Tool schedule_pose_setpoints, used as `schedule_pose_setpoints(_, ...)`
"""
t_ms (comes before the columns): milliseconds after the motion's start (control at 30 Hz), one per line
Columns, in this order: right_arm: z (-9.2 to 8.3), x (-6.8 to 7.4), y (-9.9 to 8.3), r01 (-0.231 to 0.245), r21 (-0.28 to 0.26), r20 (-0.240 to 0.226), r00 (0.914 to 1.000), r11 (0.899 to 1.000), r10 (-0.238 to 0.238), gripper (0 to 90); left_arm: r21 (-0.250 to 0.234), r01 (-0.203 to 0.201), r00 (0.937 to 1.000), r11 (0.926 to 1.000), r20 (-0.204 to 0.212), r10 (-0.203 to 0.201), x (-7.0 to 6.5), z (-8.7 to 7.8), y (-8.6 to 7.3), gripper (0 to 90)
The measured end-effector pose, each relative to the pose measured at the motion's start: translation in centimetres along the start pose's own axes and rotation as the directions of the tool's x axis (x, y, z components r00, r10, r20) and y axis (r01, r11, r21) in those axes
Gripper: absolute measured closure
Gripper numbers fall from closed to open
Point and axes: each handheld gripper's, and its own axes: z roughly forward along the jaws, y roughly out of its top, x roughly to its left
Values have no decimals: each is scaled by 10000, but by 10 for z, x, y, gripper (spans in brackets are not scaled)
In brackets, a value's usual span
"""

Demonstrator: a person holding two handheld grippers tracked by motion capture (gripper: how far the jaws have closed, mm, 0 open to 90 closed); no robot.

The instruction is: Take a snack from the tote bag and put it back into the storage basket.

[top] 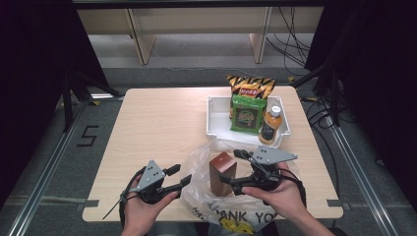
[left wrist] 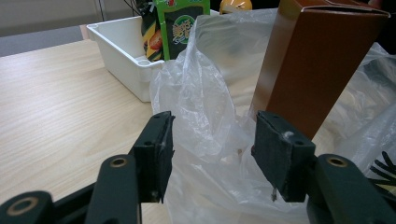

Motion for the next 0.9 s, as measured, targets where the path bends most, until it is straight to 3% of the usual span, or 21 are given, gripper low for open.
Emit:
schedule_pose_setpoints(200, 11, 1, -7, -68, 282, 139, 9999, 9996, 64, 134, 64, 28, 10000, 10000, -9, -28, 1, 1, -1, 468)
schedule_pose_setpoints(233, 14, -1, -8, 253, 171, 242, 9994, 9995, -257, 132, 67, 24, 10000, 10000, -7, -24, 1, 1, -1, 468)
schedule_pose_setpoints(267, 16, 1, -9, -121, 388, 23, 9999, 9992, 120, 129, 74, -1, 10000, 10000, -9, 1, 1, 1, -1, 468)
schedule_pose_setpoints(300, 17, 3, -10, -257, 597, 162, 9996, 9979, 248, 128, 71, 10, 10000, 10000, -14, -10, 1, 1, -1, 468)
schedule_pose_setpoints(333, 20, 1, -11, 63, 540, 142, 9999, 9985, -71, 125, 65, 7, 10000, 10000, -20, -7, 1, 1, -1, 468)
schedule_pose_setpoints(400, 23, 2, -12, -12, 612, 208, 9998, 9981, 0, 124, 64, 4, 10000, 10000, -26, -4, 1, 1, -1, 468)
schedule_pose_setpoints(467, 26, 2, -14, 202, 705, 244, 9995, 9973, -219, 122, 88, 14, 10000, 10000, -19, -14, 2, 1, -1, 468)
schedule_pose_setpoints(500, 28, 3, -15, 36, 677, 162, 9999, 9977, -47, 122, 86, 155, 9999, 9998, -61, -155, 2, 1, -2, 468)
schedule_pose_setpoints(533, 29, 1, -16, 251, 694, 316, 9991, 9973, -274, 120, 88, 147, 9999, 9999, -56, -147, 2, 1, -2, 467)
schedule_pose_setpoints(567, 30, 3, -17, 18, 691, 345, 9994, 9976, -42, 118, 82, 144, 9999, 9999, -51, -144, 2, 1, -2, 467)
schedule_pose_setpoints(633, 32, 2, -20, -5, 713, 436, 9990, 9975, -26, 118, 84, 11, 10000, 10000, -35, -11, 2, 1, -2, 468)
schedule_pose_setpoints(667, 33, 4, -21, -318, 835, 313, 9991, 9960, 292, 119, 80, 43, 10000, 10000, -39, -42, 2, 1, -2, 467)
schedule_pose_setpoints(700, 34, 1, -22, 77, 852, 284, 9995, 9963, -102, 119, 83, 46, 10000, 10000, -38, -46, 2, 1, -2, 468)
schedule_pose_setpoints(833, 36, 2, -23, -12, 990, 390, 9992, 9951, -27, 119, 46, 164, 9999, 9999, -32, -163, 2, 1, -3, 468)
schedule_pose_setpoints(867, 38, 5, -24, -297, 814, 486, 9985, 9962, 258, 120, 87, 20, 10000, 10000, -31, -20, 3, 1, -2, 468)
schedule_pose_setpoints(900, 38, 2, -24, 69, 942, 330, 9994, 9955, -100, 123, 82, -6, 10000, 10000, -18, 6, 3, 1, -2, 468)
